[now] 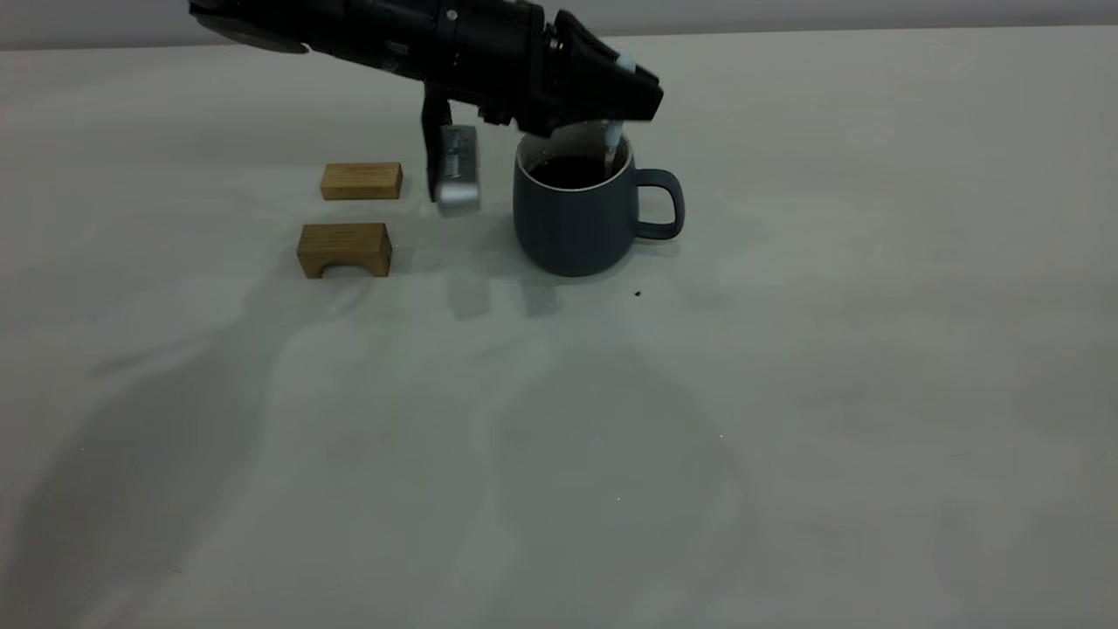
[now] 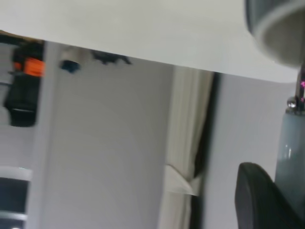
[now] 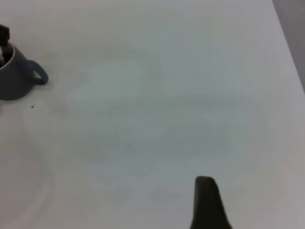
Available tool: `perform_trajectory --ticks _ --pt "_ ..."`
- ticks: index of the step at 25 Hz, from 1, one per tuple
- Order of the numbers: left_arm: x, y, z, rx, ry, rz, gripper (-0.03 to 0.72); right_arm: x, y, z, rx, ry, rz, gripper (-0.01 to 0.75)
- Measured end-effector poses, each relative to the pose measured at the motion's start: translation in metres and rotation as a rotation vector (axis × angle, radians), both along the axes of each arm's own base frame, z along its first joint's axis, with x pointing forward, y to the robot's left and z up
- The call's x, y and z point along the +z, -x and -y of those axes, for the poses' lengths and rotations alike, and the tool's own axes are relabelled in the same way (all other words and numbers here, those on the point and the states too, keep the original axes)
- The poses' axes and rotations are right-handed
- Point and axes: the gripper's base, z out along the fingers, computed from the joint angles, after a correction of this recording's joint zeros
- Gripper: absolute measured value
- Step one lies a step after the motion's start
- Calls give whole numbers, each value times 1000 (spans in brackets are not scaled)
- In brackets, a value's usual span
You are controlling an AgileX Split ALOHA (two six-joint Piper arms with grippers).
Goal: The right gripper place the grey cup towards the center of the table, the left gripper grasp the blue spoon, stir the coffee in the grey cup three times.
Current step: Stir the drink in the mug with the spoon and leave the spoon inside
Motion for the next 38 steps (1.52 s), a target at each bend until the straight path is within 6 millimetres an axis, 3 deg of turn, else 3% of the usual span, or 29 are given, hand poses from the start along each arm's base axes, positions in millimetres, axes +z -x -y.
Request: perform_trajectory --ticks 7,20,24,28,33,38 --pt "-2 -12 -34 48 -23 3 112 0 0 0 0 0 0 535" --pt "-14 -15 -34 108 50 -53 122 0 0 0 0 0 0 535" --pt "-26 -10 -34 81 33 -73 229 0 0 0 0 0 0 535" --pt "-24 -8 -34 58 54 -81 357 0 0 0 0 0 0 535" --pt "-22 -7 -37 38 83 -90 414 0 0 0 0 0 0 535" --pt "-10 -12 -52 41 110 -76 468 0 0 0 0 0 0 535"
